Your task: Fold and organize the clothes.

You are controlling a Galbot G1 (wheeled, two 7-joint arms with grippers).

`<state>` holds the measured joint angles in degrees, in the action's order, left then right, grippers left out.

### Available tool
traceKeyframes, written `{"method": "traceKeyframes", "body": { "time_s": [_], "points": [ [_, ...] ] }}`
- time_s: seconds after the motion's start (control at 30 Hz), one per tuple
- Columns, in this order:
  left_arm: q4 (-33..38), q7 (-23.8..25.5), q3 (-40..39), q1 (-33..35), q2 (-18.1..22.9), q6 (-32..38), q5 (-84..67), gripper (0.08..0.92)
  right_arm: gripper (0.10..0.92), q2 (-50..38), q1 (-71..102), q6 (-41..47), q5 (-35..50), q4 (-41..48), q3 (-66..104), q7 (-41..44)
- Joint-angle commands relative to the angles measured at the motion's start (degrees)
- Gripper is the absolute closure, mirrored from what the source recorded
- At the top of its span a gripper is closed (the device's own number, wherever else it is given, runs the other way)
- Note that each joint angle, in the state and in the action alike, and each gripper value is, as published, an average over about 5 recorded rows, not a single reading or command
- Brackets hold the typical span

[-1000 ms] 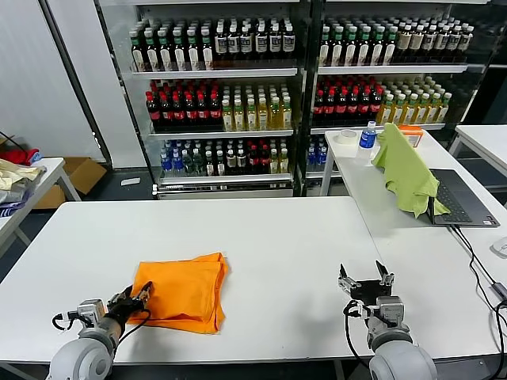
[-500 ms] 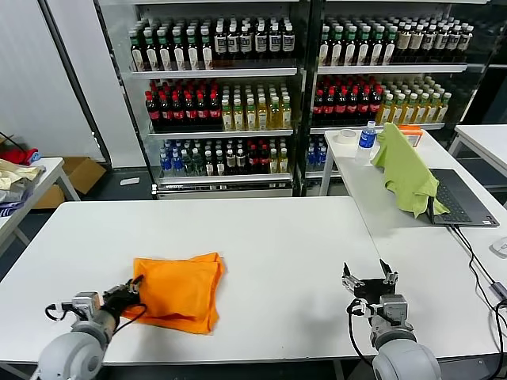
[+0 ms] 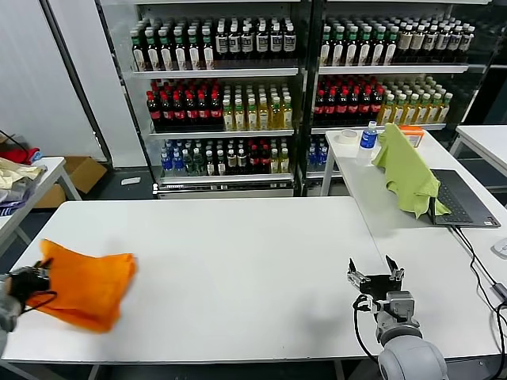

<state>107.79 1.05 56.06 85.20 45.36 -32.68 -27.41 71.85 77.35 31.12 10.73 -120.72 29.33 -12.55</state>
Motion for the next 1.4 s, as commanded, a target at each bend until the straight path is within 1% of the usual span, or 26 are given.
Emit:
{"method": "traceKeyframes", "body": {
  "time_s": [0.03, 0.1, 0.17, 0.3, 0.5, 0.7, 0.9, 0.97, 1.07, 1.1, 1.13, 1.2, 1.27, 1.4],
  "points": [
    [22.30, -9.80, -28.60, 4.63, 9.83, -0.45, 1.87, 0.894, 0.203, 1.32, -1.09, -0.24, -0.56, 1.38, -0.07, 0.17],
    [24.81, -11.53, -37.52, 3.72, 13.25, -0.43, -1.23, 0.894, 0.203, 1.66, -1.28, -0.25, -0.87, 1.47, -0.24, 0.11],
    [25.30, -12.31, -40.44, 1.76, 14.81, -0.40, -5.67, 0.894, 0.203, 1.47, -0.85, -0.24, -0.91, 1.11, -0.05, 0.17],
    [23.86, -12.31, -39.02, -3.29, 15.13, -0.29, -10.97, 0.894, 0.203, 0.87, 0.31, -0.43, -0.88, 1.00, 1.07, 0.41],
    [19.41, -12.35, -39.66, -8.50, 16.74, 0.15, -9.93, 0.894, 0.203, 0.64, 0.77, -0.49, -0.89, 1.00, 1.09, 0.44],
    [15.67, -12.70, -40.99, -12.07, 18.42, 0.55, -7.66, 0.894, 0.203, 0.40, 1.12, -0.37, -0.93, 0.74, 1.11, 0.37],
    [15.09, -13.03, -43.55, -12.84, 19.73, 2.70, -9.20, 0.887, 0.203, 0.09, 1.16, -0.23, -0.91, 0.34, 1.35, 0.34],
    [15.41, -12.79, -44.13, -13.12, 20.29, 3.98, -10.86, 0.858, 0.203, -0.02, 1.02, -0.15, -0.89, 0.25, 1.31, 0.33],
    [16.42, -11.74, -44.24, -13.54, 20.46, 5.87, -12.00, 0.776, 0.203, -0.21, 0.75, -0.07, -0.87, 0.13, 1.10, 0.77],
    [16.94, -11.23, -44.03, -13.60, 20.26, 6.33, -11.92, 0.759, 0.203, -0.28, 0.60, -0.06, -0.86, 0.04, 0.92, 1.25],
    [17.57, -10.75, -43.48, -13.68, 19.81, 6.65, -11.70, 0.724, 0.203, -0.39, 0.32, -0.03, -0.76, -0.10, 0.49, 1.95],
    [18.80, -10.00, -41.98, -13.89, 18.59, 7.19, -11.10, 0.672, 0.203, -0.63, -0.49, 0.17, 0.07, -0.52, -0.73, 3.48],
    [19.48, -9.61, -39.49, -14.35, 16.59, 7.71, -10.04, 0.603, 0.203, -0.88, -1.88, 0.99, 3.09, -1.22, -2.96, 4.69],
    [17.55, -8.40, -30.88, -14.10, 11.79, 9.50, -5.11, 0.490, 0.203, -1.19, -4.98, 2.08, 13.17, -1.89, -9.84, 7.32]
  ]
}}
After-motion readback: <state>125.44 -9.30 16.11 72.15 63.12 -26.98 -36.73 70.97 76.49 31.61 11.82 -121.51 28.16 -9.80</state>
